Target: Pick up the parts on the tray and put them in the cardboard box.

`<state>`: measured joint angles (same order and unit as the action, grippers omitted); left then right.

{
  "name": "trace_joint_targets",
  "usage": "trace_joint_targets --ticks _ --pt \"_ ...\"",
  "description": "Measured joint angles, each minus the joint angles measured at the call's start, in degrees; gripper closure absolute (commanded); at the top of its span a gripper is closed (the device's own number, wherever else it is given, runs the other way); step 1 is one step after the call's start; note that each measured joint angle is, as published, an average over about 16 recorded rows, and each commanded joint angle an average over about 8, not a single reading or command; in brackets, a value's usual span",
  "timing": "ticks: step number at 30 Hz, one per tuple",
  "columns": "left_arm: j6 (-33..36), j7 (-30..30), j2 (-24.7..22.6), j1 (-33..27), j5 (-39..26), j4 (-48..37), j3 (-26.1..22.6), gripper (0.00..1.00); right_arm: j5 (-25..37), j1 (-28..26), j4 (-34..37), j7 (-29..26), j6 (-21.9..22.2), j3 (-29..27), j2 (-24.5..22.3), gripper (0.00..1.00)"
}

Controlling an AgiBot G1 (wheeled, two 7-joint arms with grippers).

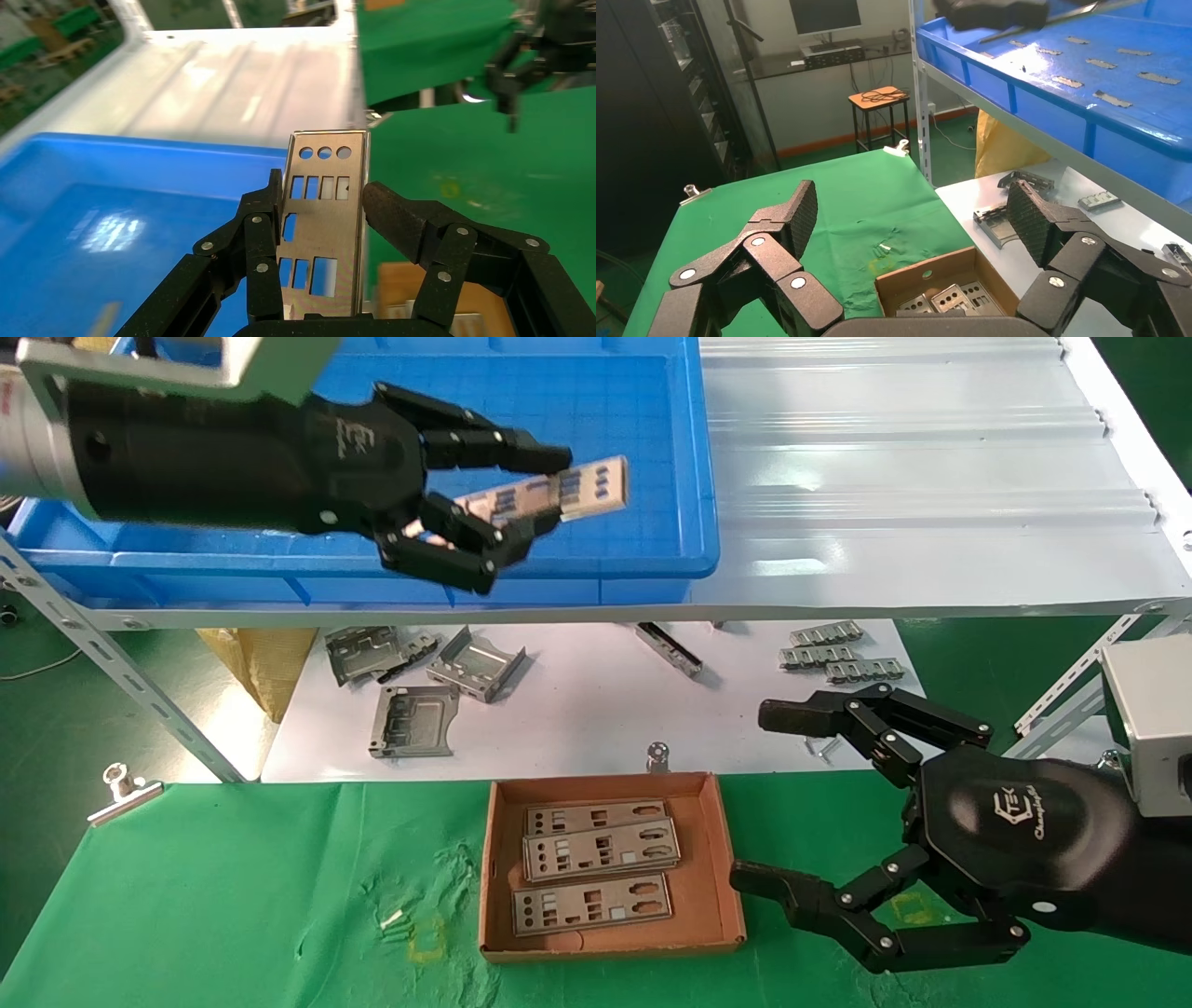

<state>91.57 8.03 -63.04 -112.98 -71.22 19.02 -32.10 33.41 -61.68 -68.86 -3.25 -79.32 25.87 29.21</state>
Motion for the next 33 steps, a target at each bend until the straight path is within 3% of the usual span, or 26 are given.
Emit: trace_joint_targets --ticks 8,14,24,31,32,33 --pt "-1.7 -7.3 4.3 9.6 7.2 17.5 -6.3 1.0 0.0 0.0 0.0 0.0 0.0 0.0 0.0 0.0" --pt "-7.5 -10.3 4.2 17.2 8.2 25.0 -10.4 1.0 0.0 0.0 0.0 0.0 0.0 0.0 0.0 0.0" --pt "-20.9 -6.0 -2.3 27.7 2.6 23.7 -13.8 1.0 0.0 0.0 0.0 0.0 0.0 0.0 0.0 0.0" --pt "-28.2 -0.9 -6.1 31.8 -0.5 20.2 -14.9 1.0 0.0 0.0 0.0 0.0 0.0 0.0 0.0 0.0" --pt "-29.1 -0.2 -6.6 32.1 -0.8 19.6 -14.9 0.99 0.0 0.0 0.0 0.0 0.0 0.0 0.0 0.0" --pt "-29.8 0.4 -7.0 32.3 -1.0 19.0 -15.0 0.9 0.0 0.0 0.0 0.0 0.0 0.0 0.0 0.0"
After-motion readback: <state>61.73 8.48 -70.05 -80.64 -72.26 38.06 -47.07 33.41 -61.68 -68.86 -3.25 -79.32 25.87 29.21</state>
